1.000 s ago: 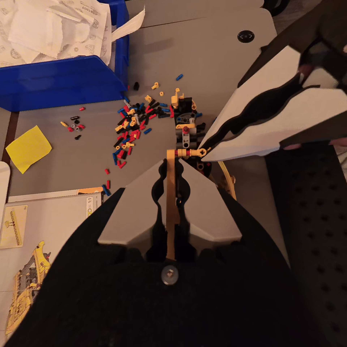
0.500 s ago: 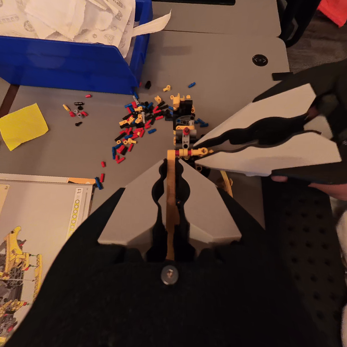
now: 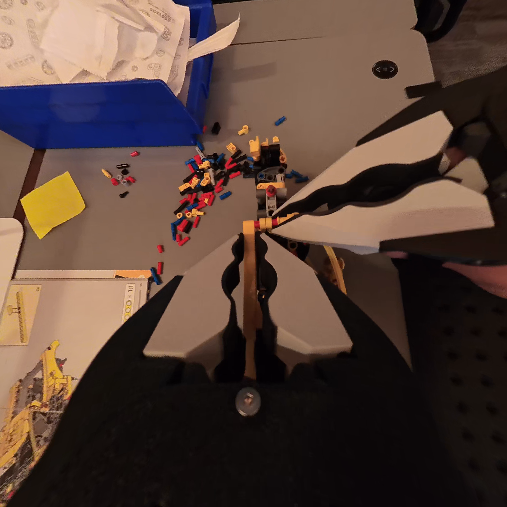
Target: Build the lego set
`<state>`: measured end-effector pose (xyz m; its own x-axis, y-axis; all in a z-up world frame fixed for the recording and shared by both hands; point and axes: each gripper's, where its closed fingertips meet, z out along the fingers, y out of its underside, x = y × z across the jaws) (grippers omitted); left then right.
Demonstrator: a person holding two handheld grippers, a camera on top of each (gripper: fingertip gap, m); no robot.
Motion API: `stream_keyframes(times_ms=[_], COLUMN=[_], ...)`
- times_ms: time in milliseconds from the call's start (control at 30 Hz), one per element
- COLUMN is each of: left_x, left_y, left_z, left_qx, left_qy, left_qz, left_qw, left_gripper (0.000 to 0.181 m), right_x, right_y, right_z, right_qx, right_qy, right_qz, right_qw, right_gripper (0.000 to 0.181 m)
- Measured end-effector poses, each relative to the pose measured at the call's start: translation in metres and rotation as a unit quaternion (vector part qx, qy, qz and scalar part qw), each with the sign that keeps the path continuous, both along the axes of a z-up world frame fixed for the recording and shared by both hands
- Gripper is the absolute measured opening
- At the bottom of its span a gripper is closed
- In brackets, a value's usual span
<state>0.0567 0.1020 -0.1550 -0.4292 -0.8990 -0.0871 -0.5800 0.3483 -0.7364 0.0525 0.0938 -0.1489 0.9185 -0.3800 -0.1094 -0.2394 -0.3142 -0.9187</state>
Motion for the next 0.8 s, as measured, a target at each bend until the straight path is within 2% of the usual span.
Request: stream_keyframes(times_ms=[67,133,233,367,567,633,800], left_x=[0.001,0.001,0.001,0.001,0.000,0.000,0.001], left_y=[0.001,0.001,-0.001,-0.003,-0.008,-0.008,-0.008], left_z=[0.000,0.001,0.004,0.004,0.004,0.004,0.003], left_qx=[0.010,0.018,-0.038,-0.048,-0.061,-0.033,-0.045], left_qy=[-0.004,-0.009,-0.004,0.000,0.003,-0.006,0.003], left_qz=[0.002,0.004,0.020,0.017,-0.004,-0.002,-0.001], left_qw=[1.000,1.000,0.999,0.999,0.998,0.999,0.999], left_gripper=[0.006,0.006,0.006,0.006,0.006,0.006,0.007], right_x=[0.001,0.001,0.002,0.002,0.003,0.003,0.004], right_y=[0.001,0.001,-0.003,-0.004,-0.003,-0.003,-0.003], right_z=[0.000,-0.001,-0.002,-0.002,-0.001,-0.002,-0.002], right_qx=[-0.023,-0.034,-0.068,-0.075,-0.052,-0.053,-0.038], right_qy=[-0.039,-0.043,-0.020,-0.004,-0.080,-0.076,-0.045], right_qz=[-0.013,-0.007,0.011,0.019,0.006,0.004,0.010], right_qw=[0.999,0.998,0.997,0.997,0.995,0.996,0.998], right_gripper=[0.004,0.004,0.004,0.004,0.004,0.004,0.005])
